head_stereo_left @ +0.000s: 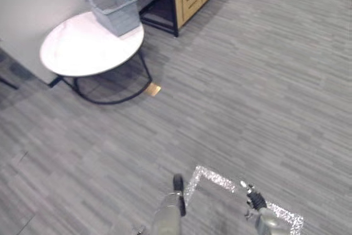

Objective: Pick vegetable in the basket

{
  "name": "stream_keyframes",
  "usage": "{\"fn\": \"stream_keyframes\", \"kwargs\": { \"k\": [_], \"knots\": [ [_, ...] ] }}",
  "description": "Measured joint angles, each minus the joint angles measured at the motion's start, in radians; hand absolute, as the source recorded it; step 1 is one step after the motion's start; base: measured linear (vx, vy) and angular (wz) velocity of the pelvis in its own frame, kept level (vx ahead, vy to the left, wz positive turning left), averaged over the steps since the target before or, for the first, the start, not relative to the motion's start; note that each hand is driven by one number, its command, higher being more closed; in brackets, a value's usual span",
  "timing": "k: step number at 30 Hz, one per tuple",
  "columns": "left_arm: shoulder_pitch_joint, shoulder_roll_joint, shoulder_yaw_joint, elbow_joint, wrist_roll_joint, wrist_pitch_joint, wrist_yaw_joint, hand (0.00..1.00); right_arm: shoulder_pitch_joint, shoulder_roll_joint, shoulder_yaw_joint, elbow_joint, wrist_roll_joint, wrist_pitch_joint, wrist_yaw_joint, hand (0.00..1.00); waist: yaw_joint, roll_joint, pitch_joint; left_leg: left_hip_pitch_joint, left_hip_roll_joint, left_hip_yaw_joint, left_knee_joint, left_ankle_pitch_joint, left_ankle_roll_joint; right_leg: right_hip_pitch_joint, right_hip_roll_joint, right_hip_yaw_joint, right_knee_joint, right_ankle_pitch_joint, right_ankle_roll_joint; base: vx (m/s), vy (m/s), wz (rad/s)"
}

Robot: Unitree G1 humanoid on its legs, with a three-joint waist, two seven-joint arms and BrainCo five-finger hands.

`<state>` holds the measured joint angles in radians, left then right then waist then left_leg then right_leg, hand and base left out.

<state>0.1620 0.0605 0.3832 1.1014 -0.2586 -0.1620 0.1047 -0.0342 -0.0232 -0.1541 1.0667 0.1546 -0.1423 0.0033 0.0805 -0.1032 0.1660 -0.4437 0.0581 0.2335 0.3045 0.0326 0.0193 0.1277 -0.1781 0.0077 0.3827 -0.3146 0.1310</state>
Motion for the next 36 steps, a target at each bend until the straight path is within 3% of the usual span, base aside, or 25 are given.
{"fn": "stream_keyframes", "kwargs": {
  "k": [1, 2, 3, 4, 5, 7, 10, 12, 14, 15, 16, 17, 19, 20, 21, 22, 23, 24, 26, 29, 31, 32, 34, 35, 36],
  "knots": [
    [-0.014, 0.022, -0.042, 0.014, 0.007, 0.009, 0.0, 0.0, 0.02, -0.009, -0.019, 0.026, -0.002, 0.003, 0.001, 0.0, -0.004, -0.006, -0.003, 0.056, -0.019, 0.001, 0.023, -0.068, 0.006, -0.042, -0.006, 0.018, 0.167, 0.123, -0.014, 0.79, 0.319, 0.05],
    [-0.013, 0.031, -0.073, 0.008, 0.013, 0.013, -0.001, 0.0, 0.04, -0.014, -0.035, 0.043, -0.009, 0.005, 0.003, 0.0, -0.015, -0.005, -0.002, 0.14, -0.033, 0.001, 0.007, -0.124, 0.017, -0.1, -0.015, 0.021, 0.339, 0.345, -0.004, 0.77, 0.309, 0.01],
    [-0.014, 0.034, -0.083, 0.004, 0.022, 0.014, -0.001, 0.0, 0.052, -0.016, -0.036, 0.049, -0.018, 0.007, 0.003, 0.0, -0.024, -0.004, -0.002, 0.188, -0.039, -0.001, -0.008, -0.143, 0.024, -0.13, -0.021, 0.022, 0.426, 0.441, 0.009, 0.72, 0.286, 0.07],
    [-0.022, 0.05, -0.121, -0.004, 0.034, 0.016, -0.001, 0.0, 0.075, -0.016, -0.034, 0.048, -0.029, 0.007, 0.005, 0.0, -0.038, 0.002, 0.003, 0.27, -0.058, -0.011, -0.031, -0.176, 0.03, -0.215, -0.033, 0.017, 0.618, 0.455, 0.017, 0.67, 0.242, 0.13],
    [-0.035, 0.071, -0.164, -0.01, 0.045, 0.02, -0.002, 0.0, 0.082, -0.013, -0.046, 0.044, -0.022, 0.006, 0.01, 0.0, -0.058, 0.006, 0.006, 0.354, -0.067, -0.029, -0.063, -0.197, 0.037, -0.303, -0.031, 0.008, 0.764, 0.397, -0.022, 0.63, 0.21, 0.13],
    [-0.071, 0.068, -0.193, -0.021, 0.045, 0.02, -0.001, 0.0, 0.083, -0.033, -0.055, 0.01, -0.031, 0.0, 0.013, 0.0, -0.083, 0.027, 0.019, 0.475, -0.067, -0.055, -0.127, -0.202, 0.043, -0.417, -0.025, -0.056, 0.831, 0.296, -0.065, 0.62, 0.124, 0.22],
    [-0.155, 0.032, -0.233, -0.085, 0.045, 0.014, 0.001, 0.0, 0.109, -0.036, -0.096, -0.021, -0.037, -0.001, 0.01, 0.0, -0.1, 0.038, 0.024, 0.613, -0.062, -0.088, -0.185, -0.222, 0.045, -0.56, -0.03, -0.143, 0.639, 0.204, -0.068, 0.61, -0.018, 0.57],
    [-0.192, 0.001, -0.248, -0.112, 0.045, 0.007, 0.007, 0.0, 0.14, -0.033, -0.109, -0.033, -0.037, 0.001, 0.007, 0.0, -0.113, 0.052, 0.025, 0.677, -0.039, -0.11, -0.208, -0.267, 0.03, -0.58, -0.029, -0.184, 0.36, 0.213, -0.062, 0.56, -0.153, 0.9],
    [-0.213, -0.038, -0.258, -0.136, 0.045, -0.003, 0.008, 0.0, 0.176, -0.025, -0.121, -0.031, -0.04, 0.01, 0.004, 0.0, -0.113, 0.064, 0.022, 0.736, -0.007, -0.113, -0.236, -0.354, -0.027, -0.575, -0.028, -0.19, -0.004, 0.257, -0.042, 0.66, -0.271, 0.85],
    [-0.205, -0.059, -0.251, -0.145, 0.046, -0.003, 0.008, 0.0, 0.183, -0.025, -0.124, -0.03, -0.045, 0.02, 0.004, 0.0, -0.112, 0.063, 0.021, 0.779, 0.0, -0.124, -0.252, -0.389, -0.041, -0.581, -0.029, -0.183, -0.096, 0.276, -0.046, 0.52, -0.23, 0.5],
    [-0.193, -0.066, -0.236, -0.14, 0.047, -0.001, 0.009, 0.0, 0.185, -0.034, -0.122, -0.03, -0.048, 0.027, 0.004, 0.0, -0.113, 0.074, 0.018, 0.799, 0.015, -0.14, -0.247, -0.4, -0.037, -0.584, -0.019, -0.182, -0.058, 0.333, -0.055, 0.71, -0.316, 0.36],
    [-0.166, -0.084, -0.211, -0.115, 0.047, 0.0, 0.008, 0.0, 0.186, -0.041, -0.118, -0.031, -0.069, 0.029, 0.005, 0.0, -0.123, 0.097, 0.005, 0.794, 0.042, -0.165, -0.186, -0.392, -0.042, -0.604, -0.014, -0.19, 0.042, 0.346, -0.061, 0.72, -0.341, 0.2],
    [-0.125, -0.111, -0.178, -0.079, 0.049, 0.01, 0.01, 0.0, 0.18, -0.063, -0.141, -0.031, -0.076, 0.029, 0.006, 0.0, -0.127, 0.152, -0.009, 0.745, 0.097, -0.191, -0.017, -0.36, -0.057, -0.606, 0.013, -0.221, 0.151, 0.263, -0.105, 0.77, -0.385, 0.05],
    [-0.102, -0.119, -0.146, -0.061, 0.046, 0.017, 0.007, 0.0, 0.173, -0.066, -0.156, -0.03, -0.077, 0.03, 0.004, 0.0, -0.129, 0.175, -0.014, 0.672, 0.131, -0.221, 0.163, -0.284, -0.098, -0.58, 0.037, -0.239, 0.183, 0.203, -0.118, 0.56, -0.296, 0.04],
    [-0.101, -0.118, -0.127, -0.061, 0.049, 0.018, 0.008, 0.0, 0.172, -0.066, -0.163, -0.03, -0.078, 0.031, 0.004, 0.0, -0.131, 0.181, -0.014, 0.632, 0.14, -0.239, 0.257, -0.214, -0.11, -0.555, 0.046, -0.249, 0.183, 0.177, -0.126, 0.7, -0.353, 0.04],
    [-0.101, -0.111, -0.098, -0.04, 0.048, 0.018, 0.006, 0.0, 0.17, -0.067, -0.163, -0.028, -0.079, 0.031, 0.003, 0.0, -0.123, 0.176, -0.009, 0.545, 0.149, -0.284, 0.444, -0.016, -0.188, -0.486, 0.068, -0.256, 0.161, 0.138, -0.141, 0.69, -0.302, -0.04],
    [-0.101, -0.093, -0.09, -0.024, 0.046, 0.02, -0.002, 0.0, 0.161, -0.071, -0.164, -0.015, -0.081, 0.031, 0.002, 0.0, -0.116, 0.174, -0.003, 0.461, 0.177, -0.265, 0.635, -0.007, -0.206, -0.397, 0.092, -0.261, 0.116, 0.12, -0.153, 0.78, -0.311, -0.12],
    [-0.101, -0.085, -0.08, -0.013, 0.046, 0.021, -0.005, 0.0, 0.157, -0.073, -0.165, -0.004, -0.082, 0.032, 0.001, 0.0, -0.11, 0.174, 0.0, 0.427, 0.195, -0.234, 0.711, -0.026, -0.199, -0.344, 0.1, -0.264, 0.083, 0.117, -0.158, 0.62, -0.226, -0.08],
    [-0.088, -0.063, -0.022, 0.003, 0.041, 0.025, -0.012, 0.0, 0.146, -0.064, -0.173, 0.012, -0.089, 0.032, 0.001, 0.0, -0.098, 0.14, 0.005, 0.311, 0.221, -0.084, 0.796, -0.109, -0.141, -0.134, 0.102, -0.286, -0.079, 0.111, -0.156, 0.49, -0.172, 0.15],
    [-0.091, -0.046, -0.007, 0.001, 0.037, 0.017, -0.022, 0.0, 0.094, -0.06, -0.204, 0.056, -0.088, 0.033, 0.001, 0.0, -0.086, 0.137, 0.005, 0.178, 0.209, 0.088, 0.603, -0.181, -0.125, 0.006, 0.096, -0.316, -0.221, 0.121, -0.127, 0.54, -0.111, 0.22],
    [-0.09, -0.037, -0.009, 0.006, 0.037, 0.018, -0.021, 0.0, 0.078, -0.059, -0.204, 0.063, -0.088, 0.033, 0.001, 0.0, -0.071, 0.135, 0.005, 0.138, 0.184, 0.137, 0.437, -0.185, -0.114, 0.066, 0.093, -0.326, -0.275, 0.122, -0.108, 0.45, 0.023, 0.13],
    [-0.086, -0.03, -0.017, 0.021, 0.038, 0.02, -0.019, 0.0, 0.065, -0.062, -0.205, 0.072, -0.089, 0.033, 0.001, 0.0, -0.063, 0.133, 0.005, 0.135, 0.127, 0.133, 0.189, -0.159, -0.106, 0.115, 0.084, -0.334, -0.32, 0.116, -0.084, 0.5, 0.082, 0.13],
    [-0.079, -0.025, -0.033, 0.04, 0.039, 0.02, -0.01, 0.0, 0.059, -0.075, -0.209, 0.078, -0.089, 0.032, 0.0, 0.0, -0.049, 0.136, 0.006, 0.142, 0.085, 0.095, -0.083, -0.078, -0.114, 0.154, 0.08, -0.334, -0.36, 0.11, -0.059, 0.67, 0.271, -0.02],
    [-0.028, -0.021, -0.023, 0.052, 0.04, 0.033, 0.01, 0.0, 0.061, -0.076, -0.199, 0.09, -0.108, 0.031, -0.01, 0.0, -0.036, 0.124, 0.01, 0.111, 0.092, 0.099, -0.143, 0.061, -0.041, 0.248, 0.044, -0.324, -0.377, 0.073, 0.001, 1.01, 0.522, 0.08],
    [-0.032, -0.01, -0.034, 0.054, 0.047, 0.035, 0.013, 0.0, 0.065, -0.068, -0.193, 0.095, -0.111, 0.031, -0.008, 0.0, -0.04, 0.096, 0.013, 0.119, 0.072, 0.14, -0.137, 0.063, -0.033, 0.233, 0.017, -0.323, -0.34, 0.095, -0.025, 1.11, 0.604, 0.29]
  ]
}}
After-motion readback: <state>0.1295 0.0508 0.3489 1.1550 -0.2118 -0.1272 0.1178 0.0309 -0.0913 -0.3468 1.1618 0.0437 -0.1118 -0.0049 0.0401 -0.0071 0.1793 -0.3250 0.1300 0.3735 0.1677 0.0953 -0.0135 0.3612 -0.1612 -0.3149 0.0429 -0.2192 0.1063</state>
